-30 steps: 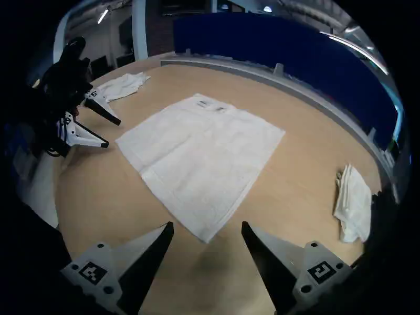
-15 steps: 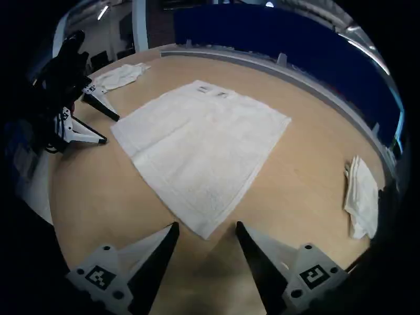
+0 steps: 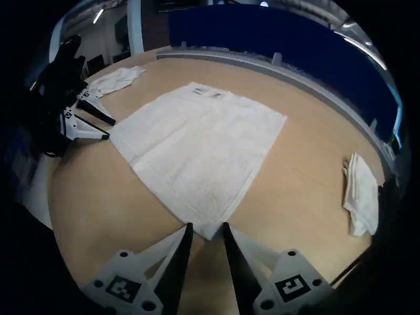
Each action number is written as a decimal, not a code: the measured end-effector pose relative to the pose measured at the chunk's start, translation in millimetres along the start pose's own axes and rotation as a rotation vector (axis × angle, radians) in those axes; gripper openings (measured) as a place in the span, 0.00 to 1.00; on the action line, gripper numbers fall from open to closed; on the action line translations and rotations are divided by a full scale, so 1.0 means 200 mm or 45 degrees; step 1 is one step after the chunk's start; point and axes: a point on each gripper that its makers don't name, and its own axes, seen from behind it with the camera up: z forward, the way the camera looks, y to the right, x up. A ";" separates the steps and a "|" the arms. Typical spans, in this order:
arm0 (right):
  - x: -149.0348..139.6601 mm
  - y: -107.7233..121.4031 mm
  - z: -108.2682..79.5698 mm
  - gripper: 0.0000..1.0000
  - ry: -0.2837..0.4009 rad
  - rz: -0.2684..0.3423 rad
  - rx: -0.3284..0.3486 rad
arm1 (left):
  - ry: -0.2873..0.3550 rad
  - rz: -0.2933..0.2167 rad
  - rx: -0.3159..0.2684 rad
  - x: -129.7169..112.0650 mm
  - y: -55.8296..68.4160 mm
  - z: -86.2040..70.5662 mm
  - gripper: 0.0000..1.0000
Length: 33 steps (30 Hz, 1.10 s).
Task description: Fold towel
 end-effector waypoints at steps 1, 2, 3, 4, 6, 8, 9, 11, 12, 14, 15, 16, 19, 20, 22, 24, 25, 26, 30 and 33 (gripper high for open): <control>0.00 0.00 0.00 0.39 0.000 -0.002 0.001 | -0.002 0.003 0.000 0.00 0.00 0.00 0.49; 0.00 0.00 0.00 0.38 -0.001 -0.003 0.002 | -0.005 0.005 0.000 0.00 0.00 0.00 0.45; 0.00 -0.01 0.00 0.37 -0.002 -0.004 0.003 | -0.006 0.009 -0.001 0.00 0.00 0.00 0.42; 0.00 -0.01 0.00 0.36 -0.003 -0.004 0.004 | -0.008 0.011 -0.002 -0.01 0.00 0.00 0.39; 0.00 -0.01 0.00 0.35 -0.006 -0.003 0.005 | -0.009 0.016 -0.001 -0.01 0.01 0.00 0.34; 0.00 -0.01 0.00 0.33 -0.009 0.000 0.005 | -0.009 0.020 0.002 -0.01 0.01 0.00 0.26; 0.00 -0.01 0.00 0.32 -0.010 -0.001 0.005 | -0.010 0.021 0.006 -0.01 0.01 0.00 0.21; 0.00 -0.01 0.00 0.30 -0.012 -0.003 0.003 | -0.011 0.022 0.014 -0.01 0.01 0.01 0.19; 0.01 -0.01 0.01 0.29 -0.011 -0.008 0.001 | -0.011 0.019 0.013 -0.01 0.02 0.01 0.19; 0.01 0.00 0.01 0.22 -0.008 -0.019 -0.004 | -0.013 0.013 0.008 -0.01 0.02 0.01 0.17; 0.02 0.00 0.01 0.20 -0.005 -0.024 -0.008 | -0.015 0.002 0.003 -0.01 0.03 0.00 0.16; 0.02 0.00 0.00 0.20 -0.003 -0.029 -0.012 | -0.017 -0.009 -0.001 -0.01 0.03 0.00 0.15; 0.03 0.00 0.00 0.19 -0.001 -0.031 -0.012 | -0.022 -0.044 -0.016 0.00 0.03 -0.01 0.12; 0.03 0.00 0.00 0.18 -0.001 -0.030 -0.010 | -0.023 -0.055 -0.021 0.00 0.03 -0.01 0.12; 0.04 0.00 0.00 0.18 0.006 -0.019 -0.004 | -0.018 -0.063 -0.022 0.00 0.03 -0.01 0.12; 0.06 0.00 -0.01 0.18 0.013 -0.008 0.000 | -0.010 -0.065 -0.020 0.02 0.03 -0.02 0.11; 0.06 0.00 -0.02 0.18 0.016 -0.003 0.001 | -0.005 -0.064 -0.019 0.02 0.03 -0.03 0.11; 0.07 0.00 -0.02 0.17 0.020 0.001 0.001 | -0.001 -0.063 -0.017 0.03 0.03 -0.03 0.11; 0.09 0.01 -0.04 0.17 0.024 0.004 0.003 | 0.005 -0.069 -0.017 0.05 0.03 -0.05 0.11; 0.12 0.01 -0.06 0.17 0.032 0.001 -0.001 | 0.017 -0.082 -0.014 0.08 0.03 -0.07 0.11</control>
